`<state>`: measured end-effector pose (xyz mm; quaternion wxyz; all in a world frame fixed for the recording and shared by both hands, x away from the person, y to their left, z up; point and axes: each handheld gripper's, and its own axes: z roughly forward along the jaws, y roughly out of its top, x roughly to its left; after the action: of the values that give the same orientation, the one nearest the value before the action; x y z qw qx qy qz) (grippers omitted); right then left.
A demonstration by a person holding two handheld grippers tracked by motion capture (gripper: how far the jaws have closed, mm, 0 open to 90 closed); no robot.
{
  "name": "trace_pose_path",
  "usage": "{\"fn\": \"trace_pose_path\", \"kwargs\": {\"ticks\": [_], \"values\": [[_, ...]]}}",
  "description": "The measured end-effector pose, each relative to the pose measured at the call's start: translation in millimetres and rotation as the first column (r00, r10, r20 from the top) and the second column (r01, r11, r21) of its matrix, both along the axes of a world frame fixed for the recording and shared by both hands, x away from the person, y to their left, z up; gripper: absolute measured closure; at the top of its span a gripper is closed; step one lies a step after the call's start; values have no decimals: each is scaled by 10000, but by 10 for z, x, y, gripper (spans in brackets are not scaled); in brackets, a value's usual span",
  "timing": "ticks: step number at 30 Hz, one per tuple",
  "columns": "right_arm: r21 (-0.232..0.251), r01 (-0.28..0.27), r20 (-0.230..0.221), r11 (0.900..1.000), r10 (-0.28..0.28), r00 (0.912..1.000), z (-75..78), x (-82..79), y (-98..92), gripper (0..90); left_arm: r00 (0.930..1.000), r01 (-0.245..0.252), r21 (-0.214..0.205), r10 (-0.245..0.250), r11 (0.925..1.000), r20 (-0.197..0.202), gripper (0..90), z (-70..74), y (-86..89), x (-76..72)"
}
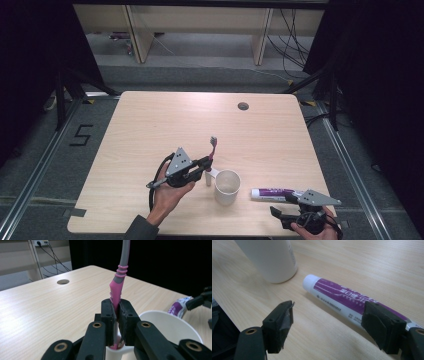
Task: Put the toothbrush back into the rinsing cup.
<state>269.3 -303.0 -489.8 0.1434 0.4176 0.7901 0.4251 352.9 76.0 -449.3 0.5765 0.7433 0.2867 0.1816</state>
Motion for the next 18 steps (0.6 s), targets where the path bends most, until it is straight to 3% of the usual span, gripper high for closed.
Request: {"fn": "trace_pose_path", "kwargs": {"ticks": [11,16,17,18], "values": [[36,23,-53,10000,-23,10000,-1,0,0,257,9995,-10,419,24,9991,-326,818,-136,68,-28],[-23,21,51,10000,-21,10000,-1,3,-3,257,9991,-48,417,66,9991,-426,704,-133,78,-41],[-20,22,59,10000,-22,10000,-1,3,-4,258,9992,-81,332,94,9994,-386,574,-131,78,-41],[-31,21,57,10000,-21,10000,0,3,-5,258,9980,-290,301,306,9991,-556,506,-115,87,-51]]}}
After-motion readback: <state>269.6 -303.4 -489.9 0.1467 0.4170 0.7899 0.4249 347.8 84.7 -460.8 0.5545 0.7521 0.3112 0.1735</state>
